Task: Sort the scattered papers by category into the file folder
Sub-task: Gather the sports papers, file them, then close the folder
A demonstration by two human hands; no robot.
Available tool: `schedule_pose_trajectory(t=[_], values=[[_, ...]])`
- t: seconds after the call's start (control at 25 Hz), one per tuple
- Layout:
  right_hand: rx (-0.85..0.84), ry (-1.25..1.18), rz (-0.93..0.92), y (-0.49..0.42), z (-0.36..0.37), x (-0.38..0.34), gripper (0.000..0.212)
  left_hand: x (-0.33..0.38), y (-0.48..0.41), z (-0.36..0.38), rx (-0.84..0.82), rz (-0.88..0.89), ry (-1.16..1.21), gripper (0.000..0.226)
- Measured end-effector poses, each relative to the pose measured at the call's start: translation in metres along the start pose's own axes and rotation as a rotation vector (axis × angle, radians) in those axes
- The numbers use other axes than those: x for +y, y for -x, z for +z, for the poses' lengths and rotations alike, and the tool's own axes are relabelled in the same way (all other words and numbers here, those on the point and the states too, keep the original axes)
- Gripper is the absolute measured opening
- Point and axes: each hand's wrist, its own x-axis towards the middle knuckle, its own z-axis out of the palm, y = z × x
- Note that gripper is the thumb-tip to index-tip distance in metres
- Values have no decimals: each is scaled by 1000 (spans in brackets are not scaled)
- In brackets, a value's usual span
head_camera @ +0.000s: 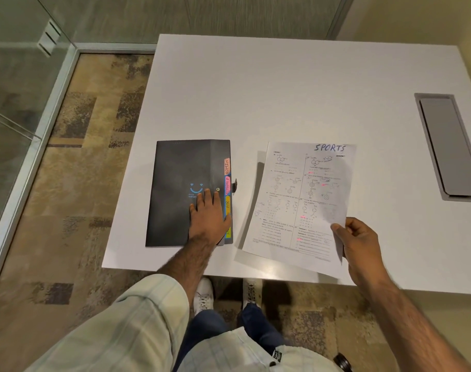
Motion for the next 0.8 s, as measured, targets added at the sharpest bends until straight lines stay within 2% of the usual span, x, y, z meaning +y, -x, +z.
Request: schedule_pose_trajectory(t=[0.16,0.36,0.8], values=[[5,25,6,1,-1,6,12,7,1,1,-41,-22,19,95],[12,34,2,4,-3,9,12,10,-2,0,-61,-41,12,94],[41,40,13,1,-10,15,11,30,-8,-1,-7,-148,-70,75]])
